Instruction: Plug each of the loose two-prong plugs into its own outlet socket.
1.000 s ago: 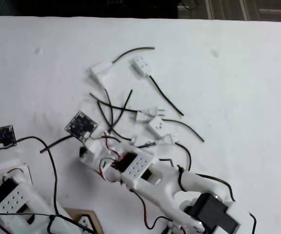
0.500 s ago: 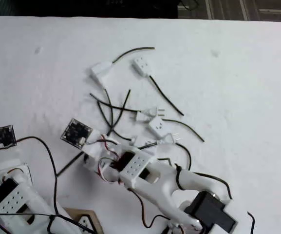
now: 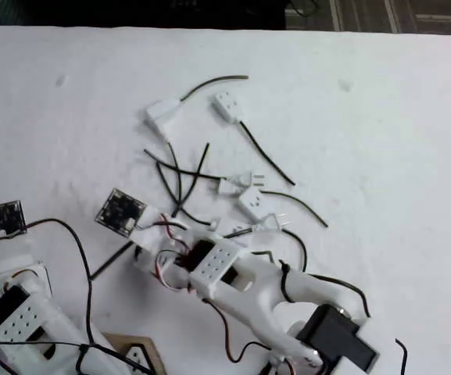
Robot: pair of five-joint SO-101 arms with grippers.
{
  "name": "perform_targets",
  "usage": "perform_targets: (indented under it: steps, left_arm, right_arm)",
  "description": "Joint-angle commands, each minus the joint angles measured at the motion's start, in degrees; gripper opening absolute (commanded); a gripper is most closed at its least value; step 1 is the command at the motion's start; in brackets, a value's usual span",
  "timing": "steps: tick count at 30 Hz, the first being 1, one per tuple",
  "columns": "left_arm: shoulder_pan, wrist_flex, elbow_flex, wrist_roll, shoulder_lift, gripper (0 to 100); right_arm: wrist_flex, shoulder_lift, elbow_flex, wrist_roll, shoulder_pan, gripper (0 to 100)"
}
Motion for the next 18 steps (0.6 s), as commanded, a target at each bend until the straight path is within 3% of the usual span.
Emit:
perform_targets:
  steps: [1,7,18]
  left_arm:
    - [-0.22,-0.88,-0.18,-0.35,-1.01,2]
    - [-0.22,-0.88,-0.18,-0.35,-1.01,2]
    - [-0.04,-0.88,-0.18,-0.35,-1.01,2]
  right_arm:
    - [3.65,0.66,-0.62,0.70,1.01,1.7]
    - [5.85,-6.99,-1.05,0.70,2.59,1.7]
    - [15.69,-32.31,-9.93,0.88,13.67,1.7]
